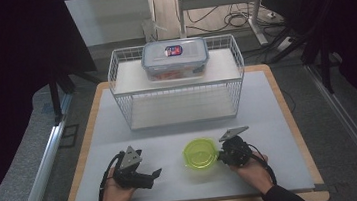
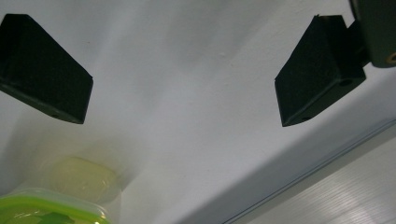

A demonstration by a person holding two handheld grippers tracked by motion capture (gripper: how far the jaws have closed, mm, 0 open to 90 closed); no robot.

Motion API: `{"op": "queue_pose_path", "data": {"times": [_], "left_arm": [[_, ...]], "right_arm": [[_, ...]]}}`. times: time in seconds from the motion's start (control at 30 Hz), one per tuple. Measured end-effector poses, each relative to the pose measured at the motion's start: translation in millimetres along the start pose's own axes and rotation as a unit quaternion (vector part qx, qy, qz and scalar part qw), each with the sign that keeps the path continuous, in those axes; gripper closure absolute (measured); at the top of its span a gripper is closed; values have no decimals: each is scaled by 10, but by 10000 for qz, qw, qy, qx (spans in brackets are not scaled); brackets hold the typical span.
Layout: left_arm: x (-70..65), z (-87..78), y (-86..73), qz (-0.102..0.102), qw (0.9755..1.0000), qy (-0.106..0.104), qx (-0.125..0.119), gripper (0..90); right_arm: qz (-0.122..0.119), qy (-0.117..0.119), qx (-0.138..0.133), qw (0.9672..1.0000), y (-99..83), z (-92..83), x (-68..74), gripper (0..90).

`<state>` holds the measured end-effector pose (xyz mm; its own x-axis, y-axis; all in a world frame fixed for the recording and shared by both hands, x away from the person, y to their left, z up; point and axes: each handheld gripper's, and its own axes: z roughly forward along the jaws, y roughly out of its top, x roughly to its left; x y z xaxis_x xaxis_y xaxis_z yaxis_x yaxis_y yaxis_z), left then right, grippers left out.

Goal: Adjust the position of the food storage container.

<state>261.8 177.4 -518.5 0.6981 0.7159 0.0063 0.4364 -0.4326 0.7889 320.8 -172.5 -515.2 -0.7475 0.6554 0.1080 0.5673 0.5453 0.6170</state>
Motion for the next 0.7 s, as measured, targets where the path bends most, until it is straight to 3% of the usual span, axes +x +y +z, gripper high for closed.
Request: {"op": "queue_pose_path", "data": {"times": [0.27,0.43,0.53,0.7], "left_arm": [[-6,0,1,-4,10000,5,-15,42],[6,-25,-2,-11,10000,15,2,43],[4,-46,-4,-48,10000,11,-19,46],[-27,-81,-27,43,10000,13,57,48]], "right_arm": [[-25,92,-6,10000,10,36,36,900],[-51,5,-20,10000,11,-17,32,896],[-175,-246,-117,9995,-13,-124,-22,835],[-198,-296,-295,9989,-97,-267,-112,659]]}}
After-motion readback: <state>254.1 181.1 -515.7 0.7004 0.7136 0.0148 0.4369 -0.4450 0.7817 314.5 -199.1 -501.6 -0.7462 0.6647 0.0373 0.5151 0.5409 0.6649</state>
